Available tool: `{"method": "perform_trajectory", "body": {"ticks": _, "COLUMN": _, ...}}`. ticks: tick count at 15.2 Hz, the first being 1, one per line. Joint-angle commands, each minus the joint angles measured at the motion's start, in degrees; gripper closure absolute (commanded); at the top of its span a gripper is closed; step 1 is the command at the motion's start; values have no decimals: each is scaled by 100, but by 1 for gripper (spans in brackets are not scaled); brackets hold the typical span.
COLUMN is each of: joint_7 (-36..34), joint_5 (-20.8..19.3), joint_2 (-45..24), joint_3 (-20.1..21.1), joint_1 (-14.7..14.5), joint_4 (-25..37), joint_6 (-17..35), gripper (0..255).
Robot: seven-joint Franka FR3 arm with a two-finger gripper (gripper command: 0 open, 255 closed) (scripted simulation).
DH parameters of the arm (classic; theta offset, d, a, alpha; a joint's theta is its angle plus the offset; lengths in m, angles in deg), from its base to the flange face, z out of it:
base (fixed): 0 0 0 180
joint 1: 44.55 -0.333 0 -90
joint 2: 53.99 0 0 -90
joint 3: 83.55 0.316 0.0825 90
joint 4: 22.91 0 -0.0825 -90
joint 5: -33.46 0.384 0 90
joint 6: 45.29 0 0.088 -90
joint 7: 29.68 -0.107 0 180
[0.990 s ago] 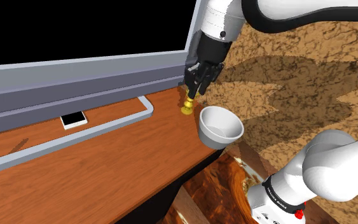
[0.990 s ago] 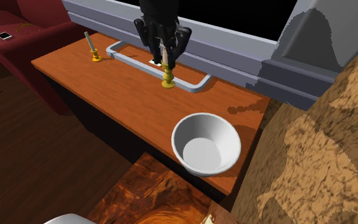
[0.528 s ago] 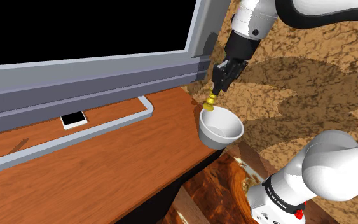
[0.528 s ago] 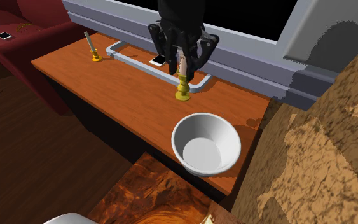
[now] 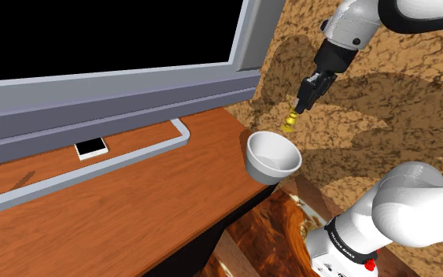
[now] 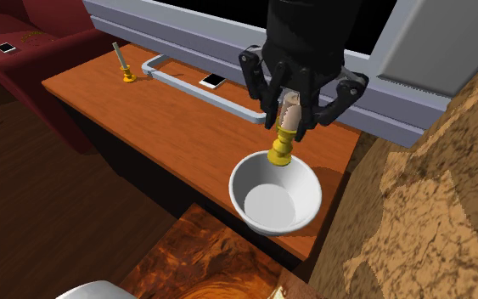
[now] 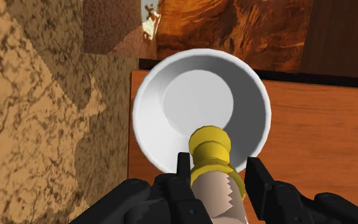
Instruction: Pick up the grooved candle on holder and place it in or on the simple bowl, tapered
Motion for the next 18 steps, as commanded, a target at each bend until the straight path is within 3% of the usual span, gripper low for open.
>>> {"method": "perform_trajectory", "body": {"ticks": 1, "joint_7": 37, "joint_5": -17, "joint_2": 62, "joint_3": -27, "joint_1": 6, "joint_4": -140, "joint_6": 75, "gripper": 255}}
{"method": "perform_trajectory", "body": {"ticks": 18, "joint_7": 37, "joint_5": 43, "joint_2": 83, "joint_3": 34, "joint_1": -24, "joint_4": -1366, "joint_6": 1280, "gripper": 255}}
